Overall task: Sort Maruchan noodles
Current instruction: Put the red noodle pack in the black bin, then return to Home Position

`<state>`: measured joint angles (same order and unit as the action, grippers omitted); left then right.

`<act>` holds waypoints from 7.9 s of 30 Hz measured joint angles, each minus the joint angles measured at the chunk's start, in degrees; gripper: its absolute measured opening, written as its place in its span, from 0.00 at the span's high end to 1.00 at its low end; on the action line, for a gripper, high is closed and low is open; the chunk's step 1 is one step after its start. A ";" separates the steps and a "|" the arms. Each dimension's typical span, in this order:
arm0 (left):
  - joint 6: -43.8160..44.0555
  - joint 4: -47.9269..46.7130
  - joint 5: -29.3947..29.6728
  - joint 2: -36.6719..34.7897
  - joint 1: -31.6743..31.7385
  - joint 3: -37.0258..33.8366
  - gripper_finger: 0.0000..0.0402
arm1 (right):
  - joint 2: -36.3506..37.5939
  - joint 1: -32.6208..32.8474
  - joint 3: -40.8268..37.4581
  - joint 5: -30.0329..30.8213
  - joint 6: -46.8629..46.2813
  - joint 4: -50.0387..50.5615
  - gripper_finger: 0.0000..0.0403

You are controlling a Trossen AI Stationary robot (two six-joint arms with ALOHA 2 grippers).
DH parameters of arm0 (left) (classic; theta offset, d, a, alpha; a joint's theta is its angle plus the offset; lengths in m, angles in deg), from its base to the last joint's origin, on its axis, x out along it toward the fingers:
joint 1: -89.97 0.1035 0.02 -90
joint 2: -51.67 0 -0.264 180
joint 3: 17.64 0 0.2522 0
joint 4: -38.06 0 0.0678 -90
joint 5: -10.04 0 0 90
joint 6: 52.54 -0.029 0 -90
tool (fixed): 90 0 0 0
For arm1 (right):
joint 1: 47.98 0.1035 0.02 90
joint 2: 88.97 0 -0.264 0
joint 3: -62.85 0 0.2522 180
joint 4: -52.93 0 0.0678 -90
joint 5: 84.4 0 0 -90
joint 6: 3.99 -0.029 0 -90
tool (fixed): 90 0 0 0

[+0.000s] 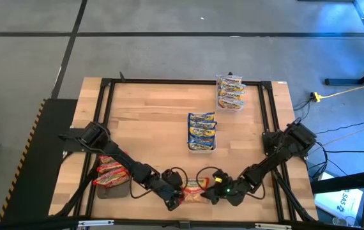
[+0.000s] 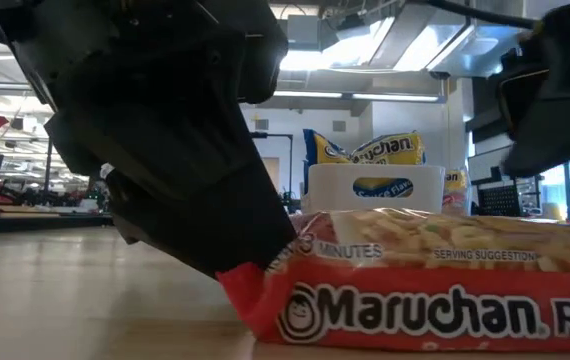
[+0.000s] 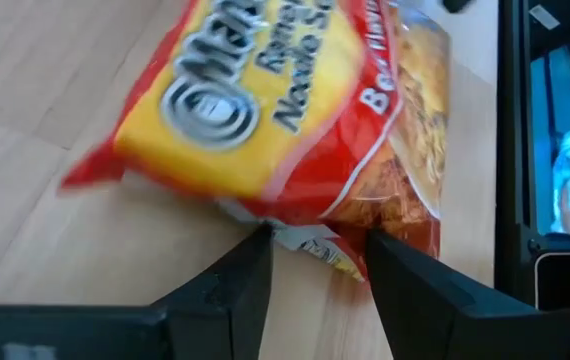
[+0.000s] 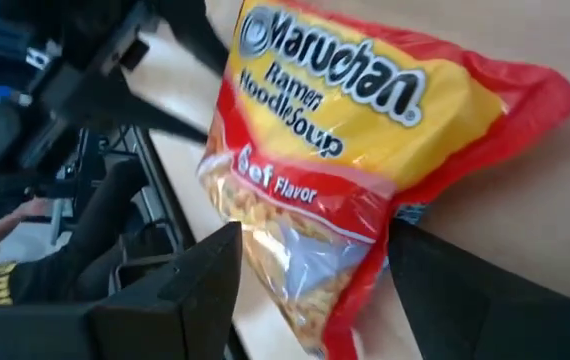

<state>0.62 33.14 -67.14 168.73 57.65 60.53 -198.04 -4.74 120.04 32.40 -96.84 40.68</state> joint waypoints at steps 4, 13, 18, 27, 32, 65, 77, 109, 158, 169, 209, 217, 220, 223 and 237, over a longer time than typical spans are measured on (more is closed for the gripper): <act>-1.31 1.29 0.00 0.13 0.02 -0.09 0.61 | -0.07 -1.53 -0.07 0.22 2.34 -0.37 0.42; -4.04 1.72 1.57 0.13 0.18 -0.20 0.62 | -0.66 -3.15 -0.67 0.53 19.47 -9.15 0.42; -5.63 1.89 0.39 0.13 0.18 -0.20 0.62 | -0.55 -3.19 -0.34 -1.17 24.42 -9.44 0.42; -4.00 -5.28 -11.75 -4.91 1.92 -0.04 0.62 | -0.35 -3.23 -0.19 -3.08 27.65 -5.28 0.42; -2.27 -15.08 -16.85 -10.32 3.75 -0.12 0.62 | 0.11 -3.19 -0.18 -7.58 29.47 -3.22 0.42; -2.33 -2.15 -22.20 -2.91 15.92 -0.20 0.47 | -5.33 4.73 9.54 -0.56 68.68 -7.93 0.42; -0.71 0.85 -28.35 -2.36 15.83 -0.11 0.47 | -6.87 2.18 10.94 1.18 67.84 0.47 0.42; 6.31 7.67 -31.90 -1.51 14.78 -0.07 0.61 | -7.43 2.12 11.44 6.55 72.58 3.73 0.42; 20.75 -88.09 -4.43 -29.60 -23.59 21.70 0.74 | 2.69 11.78 18.72 14.38 41.45 36.19 0.42; 24.45 -82.35 -6.60 -29.59 -27.94 8.69 0.74 | 2.69 11.46 18.72 15.70 40.65 36.41 0.42; 22.16 -65.05 -13.50 -30.53 -25.68 -7.02 0.54 | 2.67 11.48 18.75 16.14 40.41 36.36 0.42; 25.64 -64.87 -3.01 -41.42 -25.66 -7.02 0.54 | 2.64 11.43 18.77 14.73 40.56 36.29 0.42; 28.73 -63.41 3.71 -45.78 -25.66 -7.02 0.54 | 2.71 10.97 18.79 13.10 40.79 36.15 0.42; 31.87 -61.18 9.10 -48.18 -25.64 -7.02 0.54 | 3.45 10.67 18.79 12.53 41.83 36.09 0.42; 16.29 -57.34 15.52 -49.84 -17.23 -7.02 0.58 | 14.39 6.34 18.85 10.21 55.22 39.71 0.42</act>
<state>16.91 -24.19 -51.62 118.89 40.42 53.51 -183.65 1.60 138.90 42.61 -41.62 80.39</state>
